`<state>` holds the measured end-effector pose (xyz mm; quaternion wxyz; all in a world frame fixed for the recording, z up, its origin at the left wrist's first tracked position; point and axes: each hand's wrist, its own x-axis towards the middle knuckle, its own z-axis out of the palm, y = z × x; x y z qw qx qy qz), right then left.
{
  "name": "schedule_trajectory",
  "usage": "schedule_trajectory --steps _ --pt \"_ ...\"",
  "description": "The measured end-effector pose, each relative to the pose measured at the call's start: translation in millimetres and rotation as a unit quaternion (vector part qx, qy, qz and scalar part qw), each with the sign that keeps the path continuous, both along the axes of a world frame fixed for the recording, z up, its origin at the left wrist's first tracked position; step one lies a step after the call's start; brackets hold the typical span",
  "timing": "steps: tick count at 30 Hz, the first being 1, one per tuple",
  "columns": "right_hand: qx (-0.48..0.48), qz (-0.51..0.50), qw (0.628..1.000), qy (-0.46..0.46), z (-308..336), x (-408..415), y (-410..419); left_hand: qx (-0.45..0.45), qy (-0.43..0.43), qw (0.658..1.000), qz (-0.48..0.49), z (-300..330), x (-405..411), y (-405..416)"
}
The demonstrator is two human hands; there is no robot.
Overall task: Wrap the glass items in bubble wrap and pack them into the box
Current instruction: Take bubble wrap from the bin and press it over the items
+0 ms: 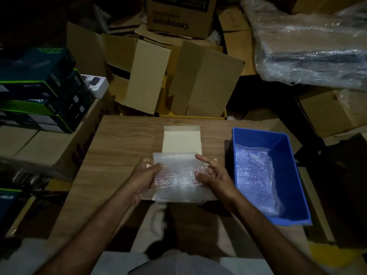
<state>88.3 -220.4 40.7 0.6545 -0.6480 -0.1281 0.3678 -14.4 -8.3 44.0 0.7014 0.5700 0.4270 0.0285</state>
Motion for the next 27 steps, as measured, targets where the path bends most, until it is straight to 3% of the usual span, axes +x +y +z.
schedule_trajectory --steps 5,9,12,14,16,19,20,23,27 --pt "0.001 0.030 0.999 0.011 12 0 0 0.057 0.025 0.998 0.009 1 -3 3" --pt "-0.058 0.003 0.998 -0.012 15 0 -2 -0.005 0.001 0.999 -0.047 10 -7 -1" --pt "-0.075 -0.006 0.996 -0.044 14 1 -5 -0.023 -0.056 0.984 -0.167 27 -17 1" --pt "-0.107 0.006 0.989 -0.106 14 6 -8 0.040 -0.057 0.965 -0.252 35 -22 2" --pt "-0.145 0.033 0.975 -0.167 18 11 -10 0.167 -0.051 0.938 -0.300 38 -20 -3" --pt "-0.145 0.086 0.966 -0.197 30 17 -14 0.333 -0.049 0.891 -0.304 42 -15 -6" --pt "-0.127 0.101 0.968 -0.193 37 19 -16 0.348 -0.059 0.889 -0.292 45 -13 -5" --pt "-0.040 0.103 0.988 -0.109 54 27 -20 0.224 -0.129 0.932 -0.254 59 -8 -7" --pt "-0.004 -0.014 1.000 -0.024 42 22 -8 0.121 -0.146 0.959 -0.210 45 4 -17"
